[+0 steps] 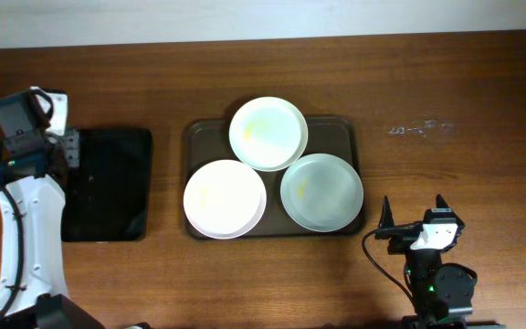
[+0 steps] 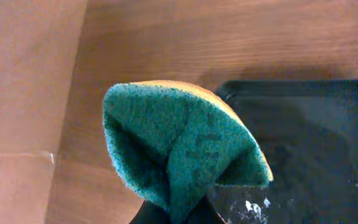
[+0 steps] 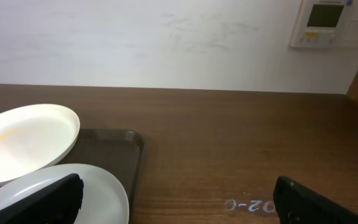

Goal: Clean dirty plates on tray and stack at the side
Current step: 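Lift the sponge with the left gripper and move it over the plates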

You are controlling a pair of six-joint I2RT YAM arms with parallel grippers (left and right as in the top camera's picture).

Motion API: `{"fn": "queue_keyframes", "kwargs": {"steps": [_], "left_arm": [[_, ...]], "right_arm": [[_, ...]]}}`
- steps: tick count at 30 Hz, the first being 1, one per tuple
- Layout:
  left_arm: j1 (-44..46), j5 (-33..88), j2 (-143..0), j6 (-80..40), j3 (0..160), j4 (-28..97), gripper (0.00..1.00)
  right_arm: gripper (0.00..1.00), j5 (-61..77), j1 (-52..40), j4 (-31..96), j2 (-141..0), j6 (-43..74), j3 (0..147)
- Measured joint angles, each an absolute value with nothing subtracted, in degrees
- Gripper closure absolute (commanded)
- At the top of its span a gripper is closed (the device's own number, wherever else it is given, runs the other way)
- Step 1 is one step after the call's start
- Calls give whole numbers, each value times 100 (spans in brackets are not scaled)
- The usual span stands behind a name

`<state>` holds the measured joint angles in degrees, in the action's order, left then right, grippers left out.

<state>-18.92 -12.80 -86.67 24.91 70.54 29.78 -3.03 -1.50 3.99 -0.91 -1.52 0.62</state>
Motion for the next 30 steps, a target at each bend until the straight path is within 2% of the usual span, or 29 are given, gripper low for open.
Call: {"fn": "queue_keyframes", "kwargs": {"steps": [5,11,14,17,19,23,25,28,30], "left_arm": [[-1094,-2060,-9059,2742,7054,3269,100],[-1028,-2300,-9273,2318,7201,3144,100],[-1063,-1750,-9043,2027,7542,3085,100],[-1247,-725,-9491,1664,6718,2674,100],[-1273,-578,-9878,1584,6628,2777,100],[-1273,-464,-8604,1533,7345,2265,100],[-1273,-449,-8801,1531,7107,2228,100],[-1273,-1249,-9824,1529,6646,2620,100],[-1284,-1505,-9218,1518,6810,2368,100]], "right_arm": [[2,-303,-150,399,-91,-152,62],[2,-303,-150,399,-91,-152,62],[2,-303,-150,399,-91,-154,62],[2,-301,-150,397,-89,-152,62],[2,-303,-150,399,-91,-150,62],[1,-303,-150,399,-91,-150,62],[2,-303,-150,399,-91,-150,62],[2,-303,-150,399,-91,-150,62],[2,-301,-150,397,-91,-154,62]]}}
